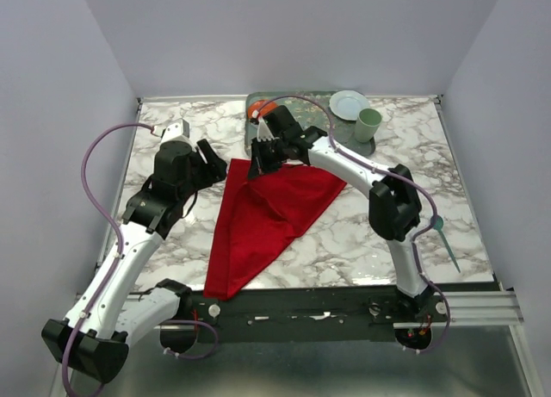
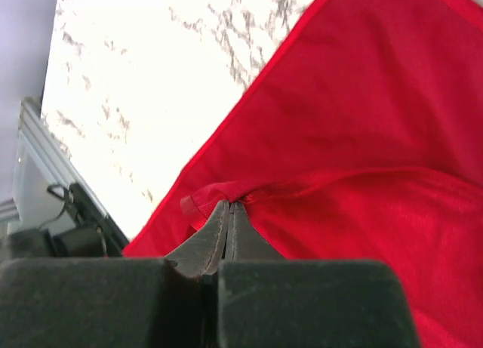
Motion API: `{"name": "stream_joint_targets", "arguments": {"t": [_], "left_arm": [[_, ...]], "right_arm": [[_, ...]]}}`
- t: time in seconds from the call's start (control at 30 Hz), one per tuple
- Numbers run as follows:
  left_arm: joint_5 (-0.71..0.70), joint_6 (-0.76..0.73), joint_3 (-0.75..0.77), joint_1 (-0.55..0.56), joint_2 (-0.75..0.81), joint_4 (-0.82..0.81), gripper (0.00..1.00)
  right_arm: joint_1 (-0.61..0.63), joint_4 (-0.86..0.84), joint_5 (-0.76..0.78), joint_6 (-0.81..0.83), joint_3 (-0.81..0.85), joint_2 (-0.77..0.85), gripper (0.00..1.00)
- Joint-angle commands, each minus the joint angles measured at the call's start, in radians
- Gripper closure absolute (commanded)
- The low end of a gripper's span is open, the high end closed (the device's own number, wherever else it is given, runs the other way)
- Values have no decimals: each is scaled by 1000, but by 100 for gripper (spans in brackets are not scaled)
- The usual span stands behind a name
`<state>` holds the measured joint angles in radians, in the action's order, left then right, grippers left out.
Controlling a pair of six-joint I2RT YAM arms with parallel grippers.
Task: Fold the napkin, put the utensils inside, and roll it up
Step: Fold the napkin
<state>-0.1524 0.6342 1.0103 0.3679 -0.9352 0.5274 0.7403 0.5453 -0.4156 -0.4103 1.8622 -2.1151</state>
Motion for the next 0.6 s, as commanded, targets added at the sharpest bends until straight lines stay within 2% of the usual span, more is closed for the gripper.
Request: {"name": "stream_joint_targets", "arguments": {"t": [0.0,0.1,0.57], "left_arm": [[-35,-42,16,-12,1,26,30],[-24,-48,13,-18,-5,22,30],[42,-36,-16,-27,-34,8,30]], "right_arm": [[-24,-31,-28,-25,112,-98,99],[-45,-39,20,-65,120,-128,99],[-73,-74,44,-140,261,-270,99]]}}
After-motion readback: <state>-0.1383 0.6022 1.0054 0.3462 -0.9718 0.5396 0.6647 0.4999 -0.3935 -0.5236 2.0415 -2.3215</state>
